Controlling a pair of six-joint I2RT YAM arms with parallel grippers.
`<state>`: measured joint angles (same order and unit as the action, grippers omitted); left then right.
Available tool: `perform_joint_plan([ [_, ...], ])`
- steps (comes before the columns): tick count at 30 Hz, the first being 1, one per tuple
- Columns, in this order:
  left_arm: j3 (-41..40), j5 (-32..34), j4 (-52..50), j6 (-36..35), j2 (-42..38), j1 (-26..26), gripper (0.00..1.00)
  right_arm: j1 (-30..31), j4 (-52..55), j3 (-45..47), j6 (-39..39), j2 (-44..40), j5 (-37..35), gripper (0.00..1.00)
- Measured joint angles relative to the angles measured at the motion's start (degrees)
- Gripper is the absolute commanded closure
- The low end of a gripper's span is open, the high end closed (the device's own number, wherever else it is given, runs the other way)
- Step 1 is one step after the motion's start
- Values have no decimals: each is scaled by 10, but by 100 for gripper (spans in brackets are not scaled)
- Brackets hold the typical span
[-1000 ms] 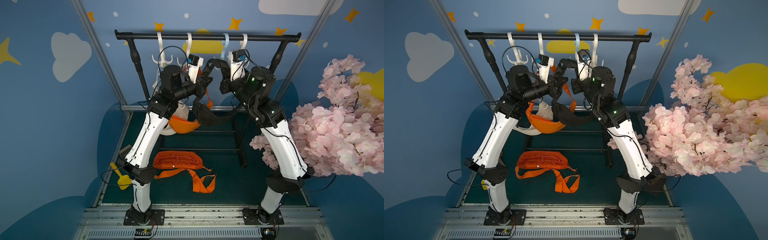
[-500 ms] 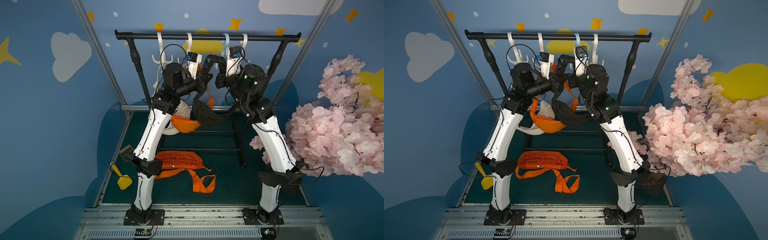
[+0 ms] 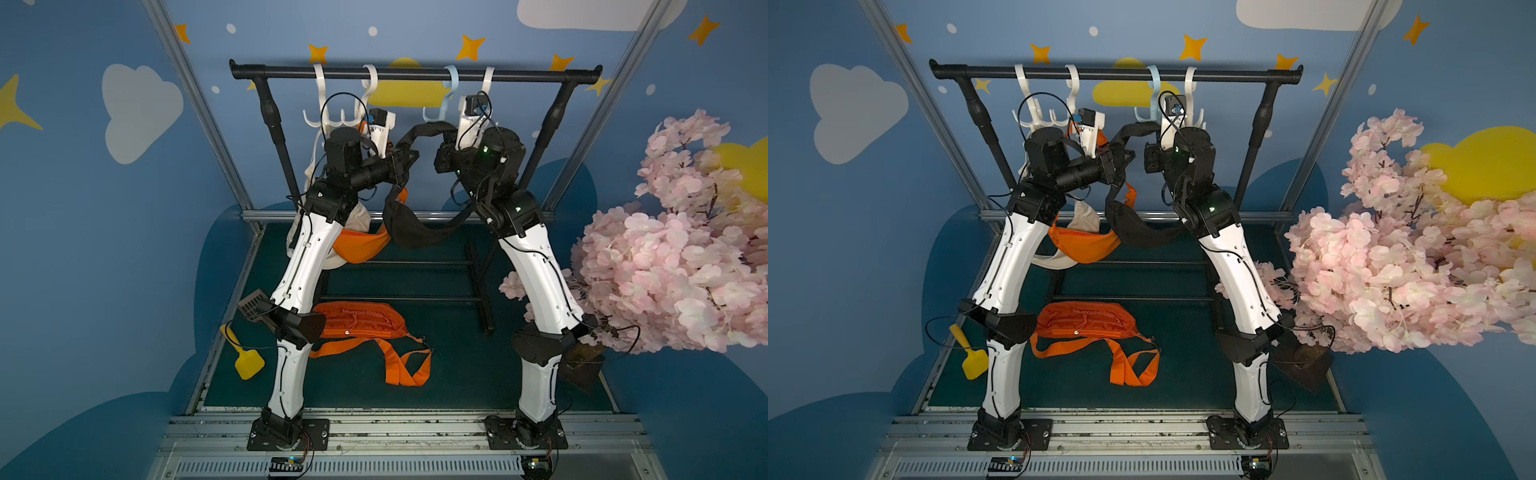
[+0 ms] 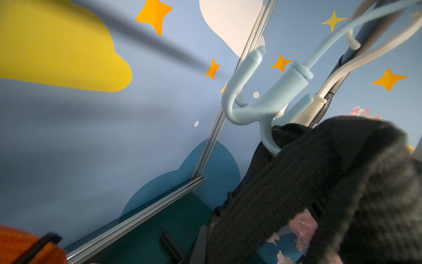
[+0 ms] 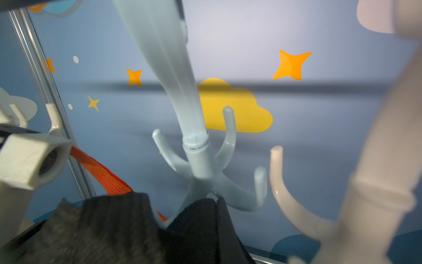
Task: Hang the bag on a hook
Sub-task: Hang the bag on the hook.
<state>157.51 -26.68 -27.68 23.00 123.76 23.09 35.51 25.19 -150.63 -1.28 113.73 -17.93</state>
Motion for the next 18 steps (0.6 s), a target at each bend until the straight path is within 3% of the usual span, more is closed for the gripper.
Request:
perform_joint_plan([
  [18, -12, -27, -2, -1, 0, 0, 96, 0, 17, 103, -1, -47, 39, 100],
])
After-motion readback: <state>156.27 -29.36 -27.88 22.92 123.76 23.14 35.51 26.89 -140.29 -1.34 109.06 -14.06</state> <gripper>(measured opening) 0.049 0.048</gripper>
